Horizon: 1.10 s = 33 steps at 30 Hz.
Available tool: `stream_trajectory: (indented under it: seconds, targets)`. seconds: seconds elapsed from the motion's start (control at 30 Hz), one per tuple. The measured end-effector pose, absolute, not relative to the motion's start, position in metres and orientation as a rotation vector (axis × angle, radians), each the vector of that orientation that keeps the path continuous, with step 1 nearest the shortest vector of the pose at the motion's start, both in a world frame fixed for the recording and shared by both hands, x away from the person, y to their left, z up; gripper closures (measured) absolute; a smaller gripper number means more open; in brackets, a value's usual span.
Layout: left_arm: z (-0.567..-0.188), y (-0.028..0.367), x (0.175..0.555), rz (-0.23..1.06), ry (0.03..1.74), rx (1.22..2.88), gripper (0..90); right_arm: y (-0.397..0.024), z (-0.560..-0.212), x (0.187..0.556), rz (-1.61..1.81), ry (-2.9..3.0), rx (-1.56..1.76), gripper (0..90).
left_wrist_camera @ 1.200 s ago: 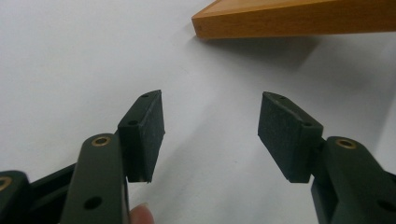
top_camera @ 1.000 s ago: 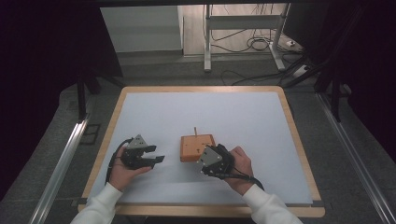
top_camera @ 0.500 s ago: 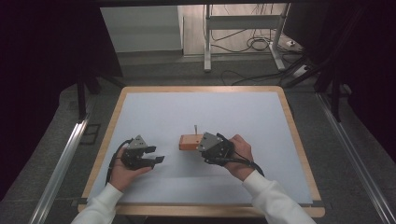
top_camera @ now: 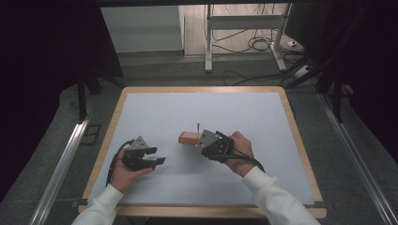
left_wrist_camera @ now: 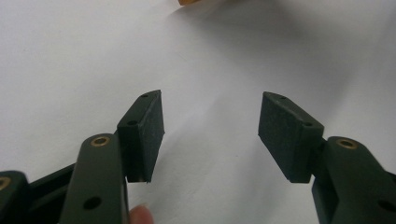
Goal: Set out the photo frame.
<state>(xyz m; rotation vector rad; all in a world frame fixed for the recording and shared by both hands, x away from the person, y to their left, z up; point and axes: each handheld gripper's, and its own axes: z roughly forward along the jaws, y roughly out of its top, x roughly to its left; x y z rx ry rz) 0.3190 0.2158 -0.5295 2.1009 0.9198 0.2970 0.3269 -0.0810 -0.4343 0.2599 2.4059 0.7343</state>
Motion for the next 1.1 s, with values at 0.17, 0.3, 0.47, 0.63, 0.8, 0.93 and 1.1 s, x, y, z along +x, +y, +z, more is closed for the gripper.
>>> stream_trajectory:
  seconds: [0.17, 0.3, 0.47, 0.63, 0.8, 0.93, 1.1]
  targets:
    - [-0.530, 0.215, 0.319, 0.293, 0.922, 2.100, 39.8, -0.081, -0.432, 0.329, 0.727, 2.415, 0.247, 62.4]
    - [-0.530, 0.216, 0.319, 0.291, 0.921, 2.101, 40.0, -0.077, -0.429, 0.332, 0.702, 2.423, 0.211, 64.5]
    - [-0.530, 0.216, 0.320, 0.289, 0.923, 2.102, 40.1, -0.074, -0.424, 0.337, 0.692, 2.419, 0.213, 66.9]
    - [-0.531, 0.217, 0.320, 0.286, 0.924, 2.103, 40.2, -0.071, -0.420, 0.337, 0.697, 2.414, 0.200, 68.6]
    - [-0.531, 0.217, 0.320, 0.286, 0.926, 2.099, 40.4, -0.071, -0.416, 0.337, 0.712, 2.423, 0.203, 69.0]
    - [-0.530, 0.218, 0.319, 0.289, 0.926, 2.097, 40.6, -0.071, -0.413, 0.337, 0.723, 2.432, 0.203, 69.1]
    - [-0.530, 0.219, 0.320, 0.291, 0.928, 2.094, 40.9, -0.071, -0.408, 0.334, 0.765, 2.449, 0.194, 69.1]
